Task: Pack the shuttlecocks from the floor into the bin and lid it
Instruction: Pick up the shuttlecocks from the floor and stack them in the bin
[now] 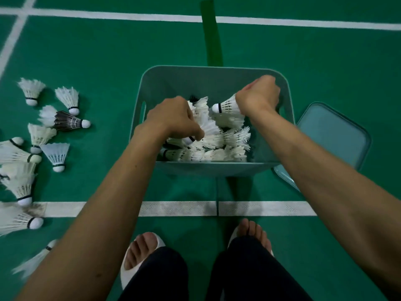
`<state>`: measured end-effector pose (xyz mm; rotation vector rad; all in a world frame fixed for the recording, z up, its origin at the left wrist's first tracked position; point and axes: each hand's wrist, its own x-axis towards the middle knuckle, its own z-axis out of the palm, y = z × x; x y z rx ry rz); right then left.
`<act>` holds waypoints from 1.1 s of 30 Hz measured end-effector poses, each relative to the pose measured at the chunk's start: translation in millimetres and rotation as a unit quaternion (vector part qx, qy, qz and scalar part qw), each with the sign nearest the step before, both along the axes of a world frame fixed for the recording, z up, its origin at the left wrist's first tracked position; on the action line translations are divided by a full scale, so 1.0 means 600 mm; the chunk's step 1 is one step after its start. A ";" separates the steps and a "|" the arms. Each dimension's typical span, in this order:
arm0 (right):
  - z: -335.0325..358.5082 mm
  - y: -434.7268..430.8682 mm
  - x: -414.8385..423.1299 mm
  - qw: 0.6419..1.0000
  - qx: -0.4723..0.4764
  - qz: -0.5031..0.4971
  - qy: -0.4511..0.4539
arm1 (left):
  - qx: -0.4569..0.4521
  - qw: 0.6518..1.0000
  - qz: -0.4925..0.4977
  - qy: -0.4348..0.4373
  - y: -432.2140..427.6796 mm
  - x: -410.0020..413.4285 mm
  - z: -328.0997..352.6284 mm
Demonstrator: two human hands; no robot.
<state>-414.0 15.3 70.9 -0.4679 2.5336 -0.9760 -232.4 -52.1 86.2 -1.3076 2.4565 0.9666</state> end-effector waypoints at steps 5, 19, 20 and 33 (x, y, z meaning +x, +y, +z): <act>-0.042 -0.051 0.018 0.998 -0.012 -0.025 -0.063 | 0.028 0.998 -0.036 -0.050 -0.015 -0.002 -0.005; -0.008 -0.013 0.004 0.981 -0.020 0.061 -0.182 | 0.028 0.999 -0.002 -0.031 -0.014 -0.019 -0.020; 0.009 0.002 0.007 0.971 -0.019 0.114 -0.207 | 0.027 0.999 0.007 -0.024 -0.011 -0.021 -0.017; 0.041 0.062 -0.021 0.966 0.056 0.192 -0.161 | 0.038 0.995 0.069 0.057 0.013 -0.004 -0.009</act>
